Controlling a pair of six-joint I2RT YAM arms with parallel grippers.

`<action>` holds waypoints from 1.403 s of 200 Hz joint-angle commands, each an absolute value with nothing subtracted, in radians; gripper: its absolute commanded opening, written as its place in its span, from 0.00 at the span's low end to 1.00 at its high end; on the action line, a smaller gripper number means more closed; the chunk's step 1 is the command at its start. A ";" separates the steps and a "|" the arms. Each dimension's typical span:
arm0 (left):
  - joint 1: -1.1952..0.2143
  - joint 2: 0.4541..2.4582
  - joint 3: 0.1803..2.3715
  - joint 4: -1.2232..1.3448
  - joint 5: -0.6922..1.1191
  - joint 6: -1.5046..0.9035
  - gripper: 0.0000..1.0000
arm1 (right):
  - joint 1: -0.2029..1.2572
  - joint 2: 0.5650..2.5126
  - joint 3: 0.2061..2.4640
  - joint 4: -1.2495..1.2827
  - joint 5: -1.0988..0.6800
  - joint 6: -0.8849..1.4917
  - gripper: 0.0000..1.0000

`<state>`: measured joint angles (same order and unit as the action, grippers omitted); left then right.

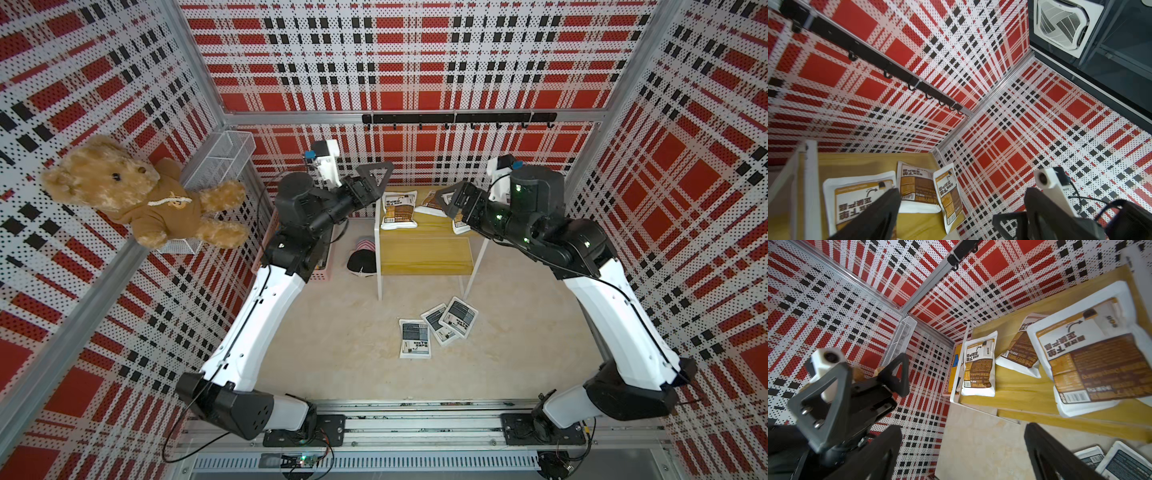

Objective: Place the bagged coffee beans on the shelf by color
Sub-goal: Adjust the bagged coffee beans on the shelf.

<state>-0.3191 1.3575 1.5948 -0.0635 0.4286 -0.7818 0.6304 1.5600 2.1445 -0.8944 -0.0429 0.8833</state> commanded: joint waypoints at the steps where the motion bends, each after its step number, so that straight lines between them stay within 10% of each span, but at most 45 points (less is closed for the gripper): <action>1: -0.315 1.326 1.513 -0.060 0.401 -0.733 0.99 | 0.601 1.625 2.230 -0.934 -0.180 0.899 1.00; 280: -0.302 1.207 1.376 -0.141 0.376 -0.689 0.99 | 0.425 1.837 2.319 -0.863 -0.270 0.838 1.00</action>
<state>-0.3061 1.2232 1.3808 -0.1387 0.3836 -0.7078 0.4072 1.8458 2.2940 -0.8909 -0.2687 0.8555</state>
